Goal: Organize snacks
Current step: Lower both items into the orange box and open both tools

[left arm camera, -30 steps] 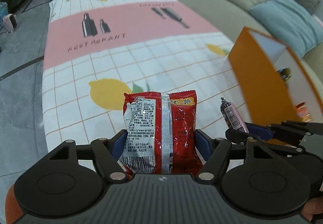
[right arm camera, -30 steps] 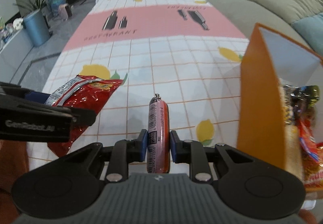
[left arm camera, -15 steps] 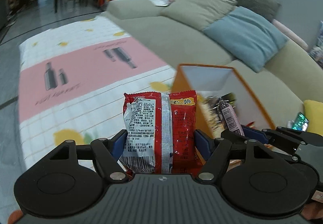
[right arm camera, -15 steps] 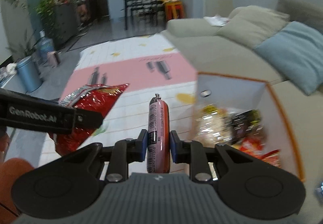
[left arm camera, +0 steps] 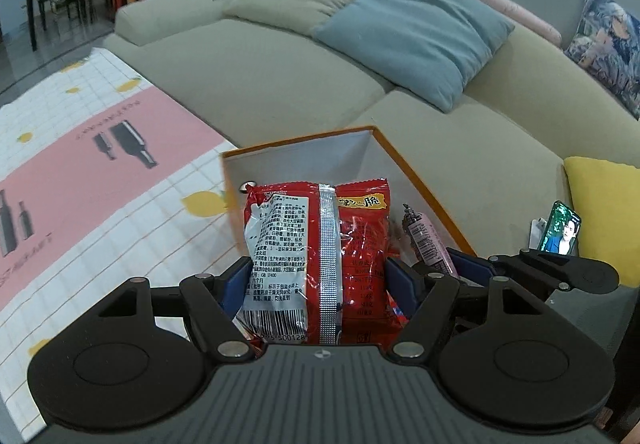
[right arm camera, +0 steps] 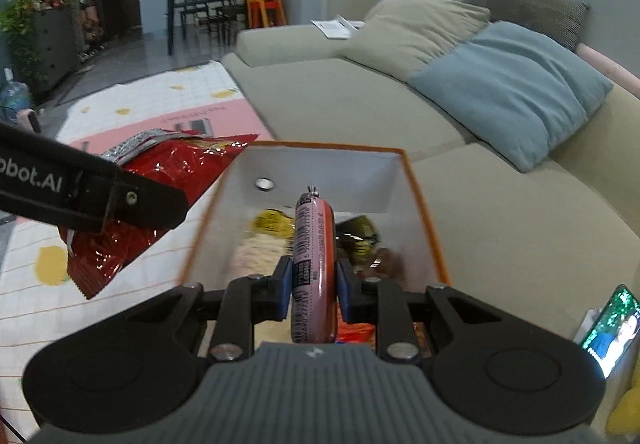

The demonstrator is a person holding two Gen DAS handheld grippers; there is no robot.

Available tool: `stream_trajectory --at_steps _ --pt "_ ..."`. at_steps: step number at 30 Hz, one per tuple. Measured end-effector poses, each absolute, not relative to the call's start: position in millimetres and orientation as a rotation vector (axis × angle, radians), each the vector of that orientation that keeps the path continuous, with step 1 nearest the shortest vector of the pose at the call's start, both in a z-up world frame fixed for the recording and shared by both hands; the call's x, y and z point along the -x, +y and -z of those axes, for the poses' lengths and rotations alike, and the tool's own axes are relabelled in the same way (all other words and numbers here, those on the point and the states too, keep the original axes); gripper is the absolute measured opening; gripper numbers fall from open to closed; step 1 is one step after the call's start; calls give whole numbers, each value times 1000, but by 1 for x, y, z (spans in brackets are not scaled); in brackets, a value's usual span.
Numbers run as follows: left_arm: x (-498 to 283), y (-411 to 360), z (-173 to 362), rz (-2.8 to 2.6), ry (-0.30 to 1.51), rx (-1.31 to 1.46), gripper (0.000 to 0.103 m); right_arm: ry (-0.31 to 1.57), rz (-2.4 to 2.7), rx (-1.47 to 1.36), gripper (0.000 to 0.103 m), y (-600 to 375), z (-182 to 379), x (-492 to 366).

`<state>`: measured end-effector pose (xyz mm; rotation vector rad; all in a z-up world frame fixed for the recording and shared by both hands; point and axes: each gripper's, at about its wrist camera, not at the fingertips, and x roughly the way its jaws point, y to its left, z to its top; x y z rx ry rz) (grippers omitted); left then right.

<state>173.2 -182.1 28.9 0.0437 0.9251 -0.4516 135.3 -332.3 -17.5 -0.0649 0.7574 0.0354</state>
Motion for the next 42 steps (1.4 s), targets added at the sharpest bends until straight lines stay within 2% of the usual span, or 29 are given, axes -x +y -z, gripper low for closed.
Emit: stream_trajectory --at_steps 12,32,34,36,38,42 --pt "-236 -229 25 405 1052 -155 82 937 -44 172 21 -356 61 -194" --pt "-259 -256 71 463 1170 -280 83 1096 -105 164 21 -358 102 -213" --pt "-257 -259 73 497 1175 -288 86 1089 -104 163 21 -358 101 -210" --pt "-259 -257 72 496 1179 -262 88 1083 -104 154 23 -360 99 -208" --pt "-262 -254 70 501 1192 -222 90 1083 -99 144 33 -362 98 -208" --pt "-264 -245 60 475 1189 -141 87 1075 -93 143 34 -364 96 -205"
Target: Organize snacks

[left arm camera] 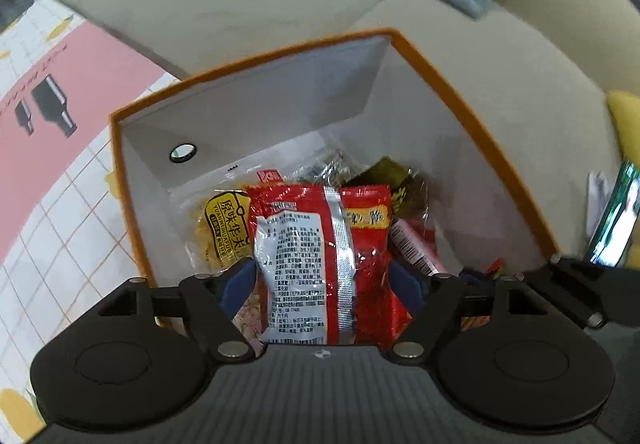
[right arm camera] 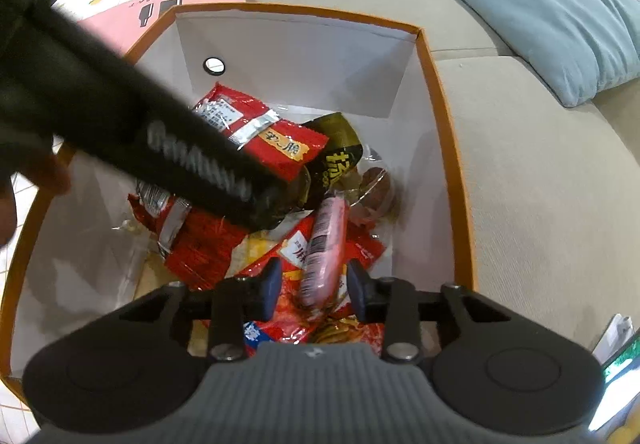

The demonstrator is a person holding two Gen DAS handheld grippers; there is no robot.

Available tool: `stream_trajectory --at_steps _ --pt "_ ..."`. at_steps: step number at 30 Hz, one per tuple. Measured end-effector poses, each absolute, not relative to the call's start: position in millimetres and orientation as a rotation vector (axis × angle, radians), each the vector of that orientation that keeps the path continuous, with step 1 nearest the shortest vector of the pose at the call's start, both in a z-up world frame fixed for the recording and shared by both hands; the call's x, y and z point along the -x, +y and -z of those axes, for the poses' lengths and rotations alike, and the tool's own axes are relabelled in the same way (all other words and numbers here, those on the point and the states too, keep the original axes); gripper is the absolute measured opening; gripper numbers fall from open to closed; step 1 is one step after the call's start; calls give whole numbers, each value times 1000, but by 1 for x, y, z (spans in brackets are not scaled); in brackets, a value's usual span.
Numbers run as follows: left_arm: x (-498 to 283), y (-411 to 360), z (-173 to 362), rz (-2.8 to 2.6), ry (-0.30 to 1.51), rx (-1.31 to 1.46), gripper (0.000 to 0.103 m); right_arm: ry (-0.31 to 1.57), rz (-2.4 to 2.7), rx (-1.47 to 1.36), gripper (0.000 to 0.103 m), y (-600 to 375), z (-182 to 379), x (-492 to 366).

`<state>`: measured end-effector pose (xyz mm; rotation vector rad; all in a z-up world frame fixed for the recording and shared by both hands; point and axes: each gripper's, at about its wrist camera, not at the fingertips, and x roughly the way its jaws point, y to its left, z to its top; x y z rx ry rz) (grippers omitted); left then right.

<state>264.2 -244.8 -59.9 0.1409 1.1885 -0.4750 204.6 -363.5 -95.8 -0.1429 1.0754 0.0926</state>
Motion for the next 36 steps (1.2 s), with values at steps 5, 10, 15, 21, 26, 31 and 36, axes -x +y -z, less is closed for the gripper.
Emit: stream_trajectory --at_steps 5,10,15,21,26,31,36 --pt "-256 -241 41 481 1139 -134 87 1074 -88 134 37 -363 93 -199" --pt "-243 -234 25 484 1105 -139 83 1059 -75 116 39 -365 84 -193" --pt "-228 -215 -2 455 1047 -106 82 960 -81 64 51 -365 56 -183" --pt "-195 -184 -42 377 925 -114 82 826 -101 -42 61 -359 15 -163" --pt "-166 -155 -66 318 864 -89 82 709 -93 -86 68 -343 -17 -142" --pt "-130 -130 -85 268 763 -109 82 643 -117 -90 69 -321 -40 -116" --pt "-95 -117 -94 197 641 -211 82 610 -127 -94 69 -302 -53 -88"
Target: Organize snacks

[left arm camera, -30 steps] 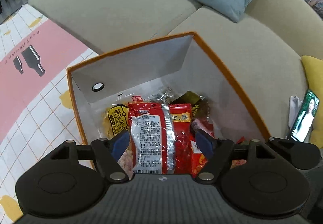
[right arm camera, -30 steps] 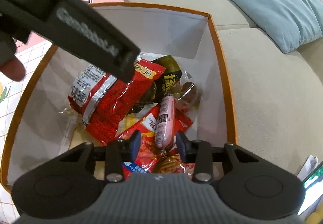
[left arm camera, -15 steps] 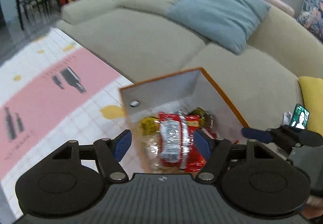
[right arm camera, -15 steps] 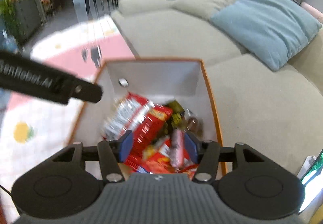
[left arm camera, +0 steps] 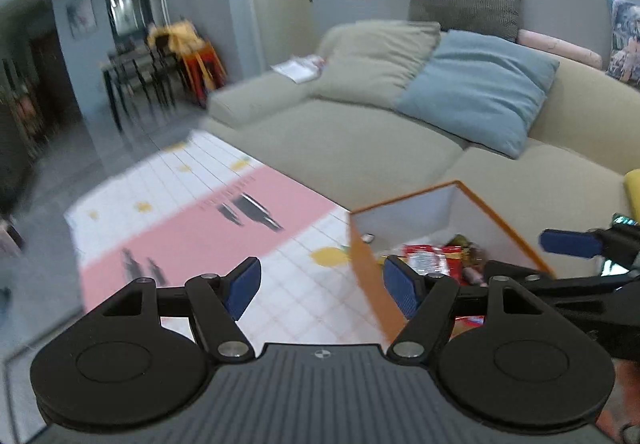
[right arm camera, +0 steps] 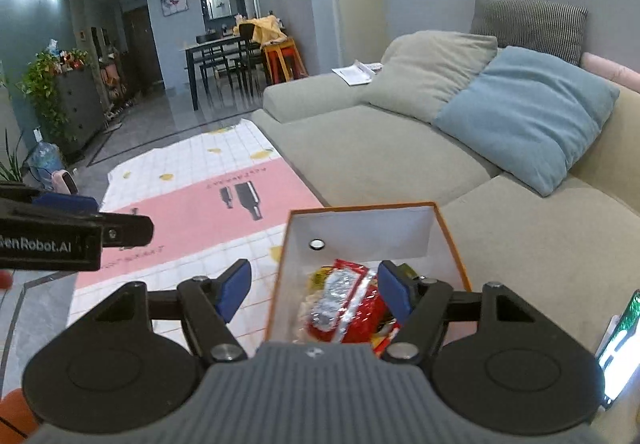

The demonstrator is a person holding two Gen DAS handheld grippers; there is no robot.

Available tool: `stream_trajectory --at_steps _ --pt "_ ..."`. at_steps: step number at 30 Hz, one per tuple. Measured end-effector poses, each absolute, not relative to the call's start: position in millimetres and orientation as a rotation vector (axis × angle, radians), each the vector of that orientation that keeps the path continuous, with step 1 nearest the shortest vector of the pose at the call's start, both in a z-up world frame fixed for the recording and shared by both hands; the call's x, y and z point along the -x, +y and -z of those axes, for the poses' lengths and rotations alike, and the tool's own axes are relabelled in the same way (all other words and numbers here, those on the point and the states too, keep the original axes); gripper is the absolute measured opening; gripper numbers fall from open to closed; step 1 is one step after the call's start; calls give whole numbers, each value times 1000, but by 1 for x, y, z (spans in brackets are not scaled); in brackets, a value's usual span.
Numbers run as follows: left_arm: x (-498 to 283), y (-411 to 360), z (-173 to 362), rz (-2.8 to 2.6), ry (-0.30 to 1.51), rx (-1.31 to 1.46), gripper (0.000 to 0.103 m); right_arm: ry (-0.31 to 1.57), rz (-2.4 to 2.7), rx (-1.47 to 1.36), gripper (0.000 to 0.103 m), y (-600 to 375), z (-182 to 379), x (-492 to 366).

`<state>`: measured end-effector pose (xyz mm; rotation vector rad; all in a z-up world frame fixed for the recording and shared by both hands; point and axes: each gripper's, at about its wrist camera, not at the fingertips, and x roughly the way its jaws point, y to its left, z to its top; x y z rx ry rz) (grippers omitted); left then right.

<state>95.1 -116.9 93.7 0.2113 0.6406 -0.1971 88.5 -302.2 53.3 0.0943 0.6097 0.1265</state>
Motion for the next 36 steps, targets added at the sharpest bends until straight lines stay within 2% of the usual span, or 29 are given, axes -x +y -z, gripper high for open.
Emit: stream_trajectory --at_steps 10,21,36 --pt "-52 -73 -91 120 598 -215 82 570 -107 -119 69 -273 -64 -40" --pt "-34 -53 -55 125 679 -179 83 513 -51 -30 69 -237 -47 -5" --pt "-37 -46 3 68 886 -169 83 707 -64 36 69 -218 11 -18"
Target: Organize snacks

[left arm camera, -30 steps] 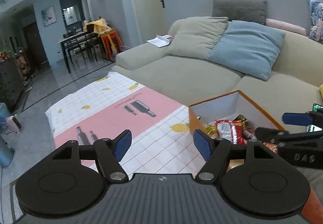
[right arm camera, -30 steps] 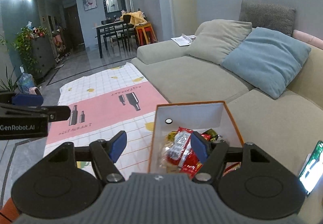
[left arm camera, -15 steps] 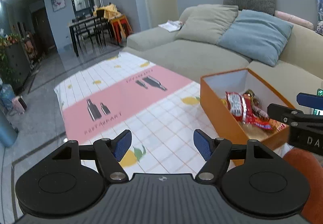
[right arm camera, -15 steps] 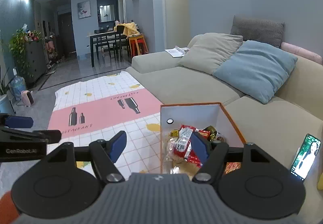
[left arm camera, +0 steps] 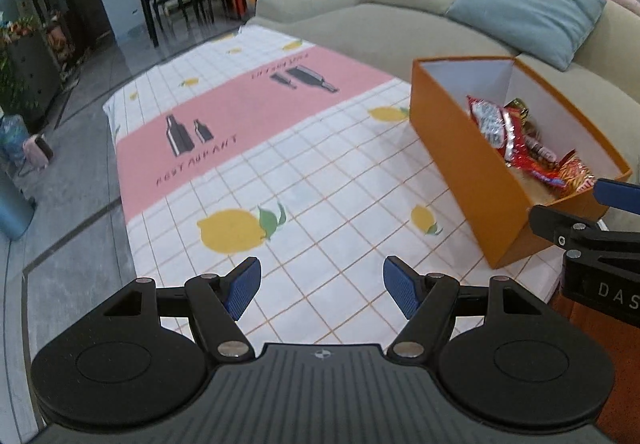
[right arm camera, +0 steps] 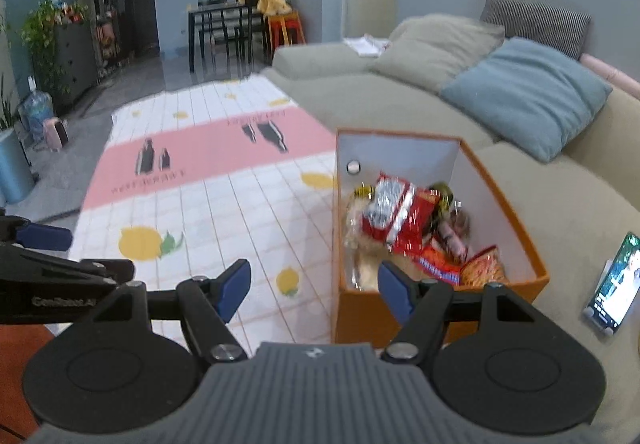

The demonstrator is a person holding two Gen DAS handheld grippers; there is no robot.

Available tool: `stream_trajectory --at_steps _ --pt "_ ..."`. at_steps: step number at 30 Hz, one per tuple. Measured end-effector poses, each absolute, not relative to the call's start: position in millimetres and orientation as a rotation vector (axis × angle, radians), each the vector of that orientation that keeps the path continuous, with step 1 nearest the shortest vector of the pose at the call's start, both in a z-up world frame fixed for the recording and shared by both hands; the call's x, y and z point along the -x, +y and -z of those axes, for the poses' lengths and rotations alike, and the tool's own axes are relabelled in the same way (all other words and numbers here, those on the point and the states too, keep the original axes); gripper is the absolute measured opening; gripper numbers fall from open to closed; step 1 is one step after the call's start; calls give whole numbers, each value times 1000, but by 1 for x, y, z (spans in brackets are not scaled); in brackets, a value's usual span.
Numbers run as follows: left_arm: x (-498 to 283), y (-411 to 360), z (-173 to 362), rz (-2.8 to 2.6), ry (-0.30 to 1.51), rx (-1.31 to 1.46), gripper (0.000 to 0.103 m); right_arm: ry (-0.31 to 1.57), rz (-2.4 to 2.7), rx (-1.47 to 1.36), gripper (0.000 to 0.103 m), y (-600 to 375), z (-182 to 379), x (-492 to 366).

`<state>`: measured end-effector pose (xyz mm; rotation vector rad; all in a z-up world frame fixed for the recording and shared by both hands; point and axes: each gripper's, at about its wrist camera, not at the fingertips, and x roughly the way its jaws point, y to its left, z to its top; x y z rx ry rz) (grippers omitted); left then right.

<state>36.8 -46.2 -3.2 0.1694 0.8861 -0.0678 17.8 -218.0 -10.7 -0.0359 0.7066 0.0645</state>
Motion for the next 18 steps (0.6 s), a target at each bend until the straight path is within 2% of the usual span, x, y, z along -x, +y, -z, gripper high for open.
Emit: stream_trajectory --at_steps 18 --pt "-50 -34 20 48 950 -126 82 784 -43 81 69 -210 31 -39"
